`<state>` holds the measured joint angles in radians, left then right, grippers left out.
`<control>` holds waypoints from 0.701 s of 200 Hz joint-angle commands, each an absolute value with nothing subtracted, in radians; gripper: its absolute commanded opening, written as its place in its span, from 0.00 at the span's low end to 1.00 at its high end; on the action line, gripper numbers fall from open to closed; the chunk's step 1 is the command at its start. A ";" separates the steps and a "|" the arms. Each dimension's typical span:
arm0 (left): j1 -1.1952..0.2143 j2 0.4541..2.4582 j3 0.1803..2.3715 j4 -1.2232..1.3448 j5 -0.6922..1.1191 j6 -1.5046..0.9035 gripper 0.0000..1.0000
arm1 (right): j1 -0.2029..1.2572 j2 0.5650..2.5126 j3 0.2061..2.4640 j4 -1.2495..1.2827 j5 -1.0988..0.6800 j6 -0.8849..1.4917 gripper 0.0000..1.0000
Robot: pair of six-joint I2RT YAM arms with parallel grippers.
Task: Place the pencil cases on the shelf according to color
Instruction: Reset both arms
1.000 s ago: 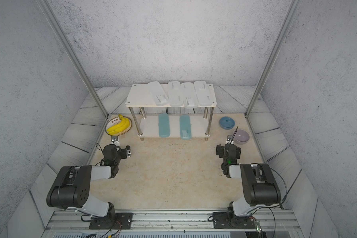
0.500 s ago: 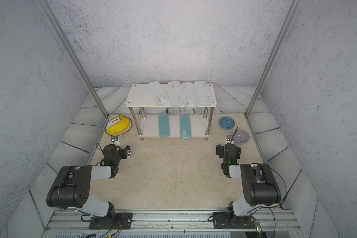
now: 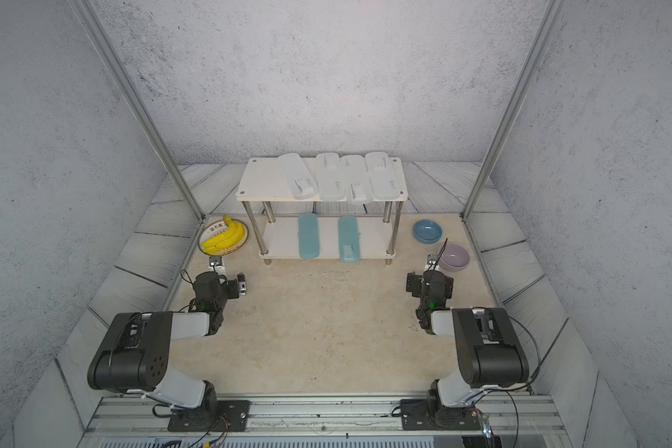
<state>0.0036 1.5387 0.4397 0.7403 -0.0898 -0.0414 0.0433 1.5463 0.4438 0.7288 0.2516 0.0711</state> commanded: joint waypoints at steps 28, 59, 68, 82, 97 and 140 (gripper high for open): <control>0.002 1.529 0.453 0.739 -0.086 -0.034 0.99 | 0.043 1.529 0.455 0.724 0.240 0.074 1.00; 0.002 1.531 0.453 0.739 -0.086 -0.033 0.99 | 0.043 1.530 0.455 0.724 0.239 0.076 1.00; 0.003 1.531 0.453 0.739 -0.085 -0.033 0.99 | 0.044 1.529 0.455 0.724 0.239 0.076 1.00; 0.003 1.530 0.453 0.739 -0.086 -0.034 0.99 | 0.043 1.529 0.453 0.724 0.239 0.076 1.00; 0.002 1.531 0.458 0.732 -0.054 -0.021 0.99 | 0.043 1.530 0.454 0.726 0.228 0.074 1.00; 0.008 1.529 0.456 0.734 -0.041 -0.022 0.99 | 0.043 1.530 0.457 0.721 0.166 0.046 1.00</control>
